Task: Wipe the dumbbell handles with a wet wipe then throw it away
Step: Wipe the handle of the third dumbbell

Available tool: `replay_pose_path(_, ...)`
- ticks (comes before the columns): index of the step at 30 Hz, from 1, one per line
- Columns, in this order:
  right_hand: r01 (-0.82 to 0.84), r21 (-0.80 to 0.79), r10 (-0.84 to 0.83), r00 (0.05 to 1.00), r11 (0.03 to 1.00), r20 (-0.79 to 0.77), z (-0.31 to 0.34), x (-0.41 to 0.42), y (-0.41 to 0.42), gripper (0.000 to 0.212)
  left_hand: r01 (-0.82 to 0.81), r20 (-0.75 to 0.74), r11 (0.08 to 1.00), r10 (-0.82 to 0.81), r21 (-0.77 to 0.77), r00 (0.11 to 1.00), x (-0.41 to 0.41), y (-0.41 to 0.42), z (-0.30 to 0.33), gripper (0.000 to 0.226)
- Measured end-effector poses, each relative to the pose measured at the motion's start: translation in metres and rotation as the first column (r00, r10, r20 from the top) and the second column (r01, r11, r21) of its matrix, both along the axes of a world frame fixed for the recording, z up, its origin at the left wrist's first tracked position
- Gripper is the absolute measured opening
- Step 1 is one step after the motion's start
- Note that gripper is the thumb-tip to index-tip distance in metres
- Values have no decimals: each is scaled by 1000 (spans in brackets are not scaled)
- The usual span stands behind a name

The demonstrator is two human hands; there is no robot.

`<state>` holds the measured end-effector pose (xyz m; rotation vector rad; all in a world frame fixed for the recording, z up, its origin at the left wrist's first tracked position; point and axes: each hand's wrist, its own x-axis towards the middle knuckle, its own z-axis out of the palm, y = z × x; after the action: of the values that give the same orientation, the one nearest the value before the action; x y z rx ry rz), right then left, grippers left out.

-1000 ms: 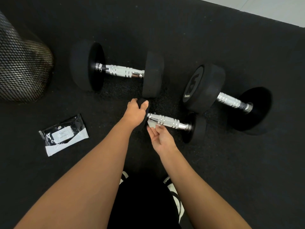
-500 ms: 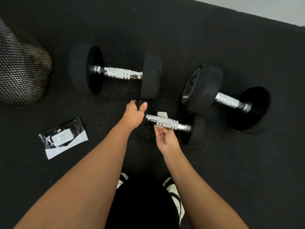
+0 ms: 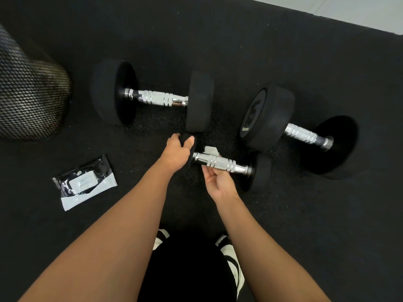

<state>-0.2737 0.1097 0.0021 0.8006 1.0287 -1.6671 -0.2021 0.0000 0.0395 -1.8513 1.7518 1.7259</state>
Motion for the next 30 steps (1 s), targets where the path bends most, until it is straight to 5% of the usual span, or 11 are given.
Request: replay_pose_path(30,-106,183,86,990,977,114,37,3,7,31,-8,-6,1000,8,11,1000,1,-1,-7,59)
